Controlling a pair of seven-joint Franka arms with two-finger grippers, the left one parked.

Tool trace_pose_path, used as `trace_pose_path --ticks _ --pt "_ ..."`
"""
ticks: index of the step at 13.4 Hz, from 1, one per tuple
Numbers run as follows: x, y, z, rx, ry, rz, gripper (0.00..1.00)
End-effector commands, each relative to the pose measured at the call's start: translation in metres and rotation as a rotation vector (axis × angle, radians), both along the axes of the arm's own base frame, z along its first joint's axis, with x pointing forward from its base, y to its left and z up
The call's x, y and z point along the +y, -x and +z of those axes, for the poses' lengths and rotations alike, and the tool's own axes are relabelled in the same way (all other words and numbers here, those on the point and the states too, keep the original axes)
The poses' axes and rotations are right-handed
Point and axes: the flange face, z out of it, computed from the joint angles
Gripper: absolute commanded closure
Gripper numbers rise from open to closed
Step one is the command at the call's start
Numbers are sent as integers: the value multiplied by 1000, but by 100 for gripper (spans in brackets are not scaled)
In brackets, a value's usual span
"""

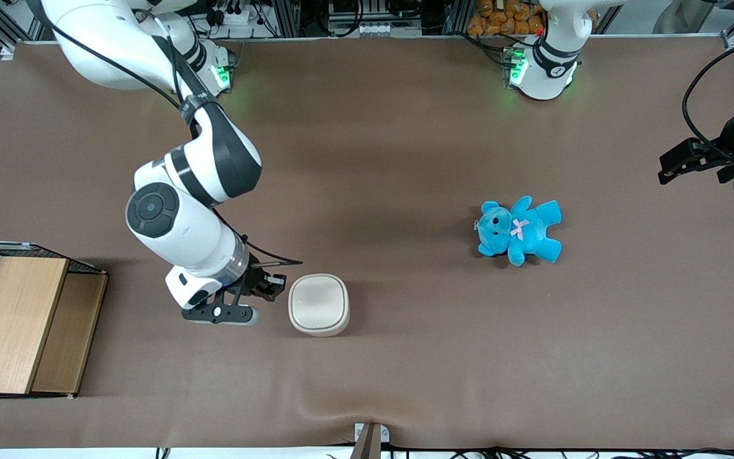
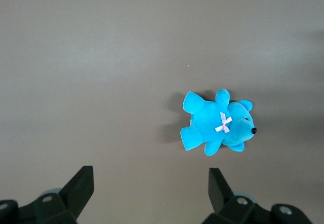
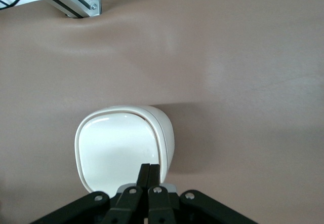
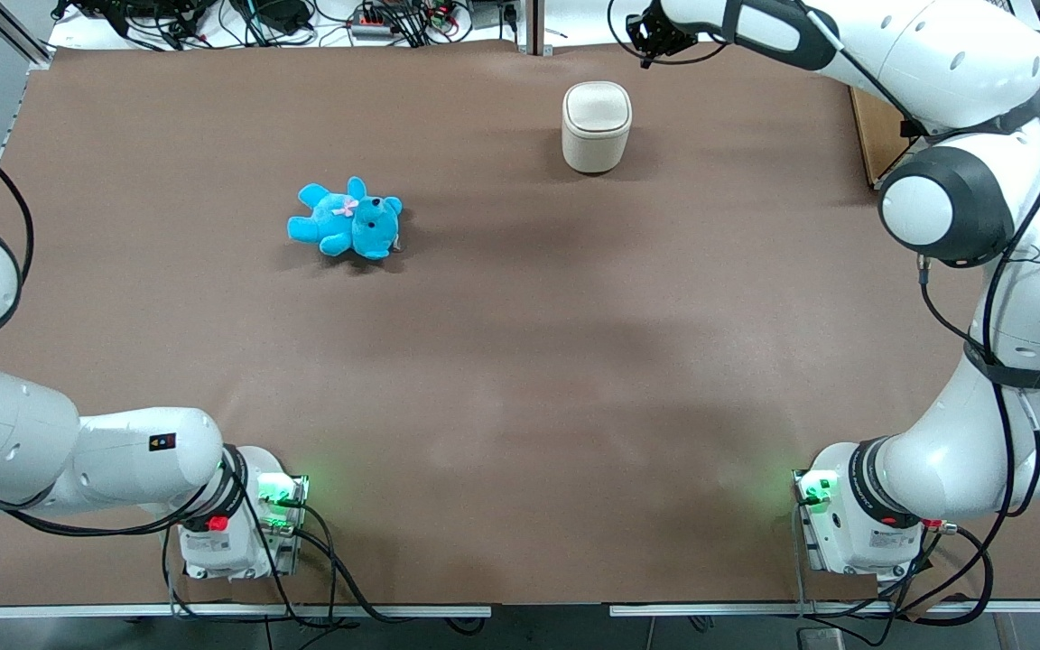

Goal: Open trash can with right arm
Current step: 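Move the right gripper out and down toward the white trash can lid, then press the right gripper fingertips onto the lid's rear edge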

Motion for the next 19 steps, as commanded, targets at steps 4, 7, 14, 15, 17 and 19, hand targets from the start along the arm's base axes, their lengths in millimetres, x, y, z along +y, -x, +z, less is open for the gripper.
trace_pose_path --ticks 4,7,14,15,17,19 --pt "29 0 -32 -9 17 -33 100" --pt "29 1 -42 -18 36 -22 100" --pt "32 1 -63 -11 33 -40 100" --pt "32 0 -68 -8 33 -40 100" --pt "33 -2 -75 -26 26 -39 100" --pt "33 -2 -76 -27 31 -38 100"
